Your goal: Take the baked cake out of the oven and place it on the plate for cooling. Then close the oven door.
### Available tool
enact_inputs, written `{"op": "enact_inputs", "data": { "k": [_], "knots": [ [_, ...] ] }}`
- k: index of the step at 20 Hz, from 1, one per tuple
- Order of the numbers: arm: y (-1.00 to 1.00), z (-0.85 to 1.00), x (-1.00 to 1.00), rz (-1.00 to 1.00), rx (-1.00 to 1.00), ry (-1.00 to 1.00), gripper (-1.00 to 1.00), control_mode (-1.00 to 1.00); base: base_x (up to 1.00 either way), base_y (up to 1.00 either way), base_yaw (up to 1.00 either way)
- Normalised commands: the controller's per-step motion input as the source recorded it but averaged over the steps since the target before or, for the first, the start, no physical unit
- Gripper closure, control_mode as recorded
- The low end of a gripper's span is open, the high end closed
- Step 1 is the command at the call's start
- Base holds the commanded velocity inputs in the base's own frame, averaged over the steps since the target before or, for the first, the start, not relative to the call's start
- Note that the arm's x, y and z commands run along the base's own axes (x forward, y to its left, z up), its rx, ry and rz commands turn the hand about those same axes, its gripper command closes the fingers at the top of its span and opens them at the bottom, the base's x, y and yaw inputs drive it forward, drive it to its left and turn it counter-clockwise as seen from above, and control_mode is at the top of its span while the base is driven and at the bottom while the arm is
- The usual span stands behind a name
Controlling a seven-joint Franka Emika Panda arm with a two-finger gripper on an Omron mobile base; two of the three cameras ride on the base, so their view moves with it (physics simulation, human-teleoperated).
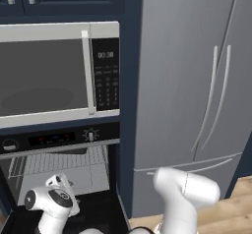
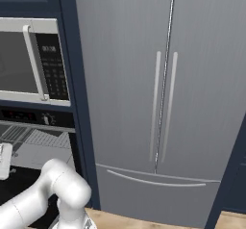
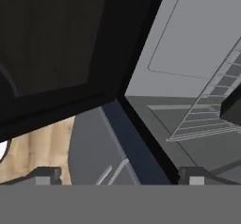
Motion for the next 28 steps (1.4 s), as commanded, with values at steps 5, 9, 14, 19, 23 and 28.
{"op": "enact_inputs", "data": {
  "k": [5, 9, 14, 19, 23, 28],
  "knots": [
    [0.12, 0.00, 0.20, 0.15, 0.23, -0.19, -1.00, -1.00, 0.00, 0.00, 0.00],
    [0.07, 0.00, 0.11, 0.00, 0.22, -0.15, -1.00, -1.00, 0.00, 0.00, 0.00],
    [0.21, 0.01, 0.19, -0.08, 0.17, -0.09, -1.00, -1.00, 0.00, 0.00, 0.00],
    [0.15, 0.02, 0.23, -0.12, 0.12, -0.06, -1.00, -1.00, 0.00, 0.00, 0.00],
    [0.05, 0.00, 0.28, -0.09, 0.13, -0.03, -1.00, -1.00, 0.00, 0.00, 0.00],
    [0.03, -0.01, 0.24, -0.09, 0.16, -0.02, -1.00, -1.00, 0.00, 0.00, 0.00]
  ]
}}
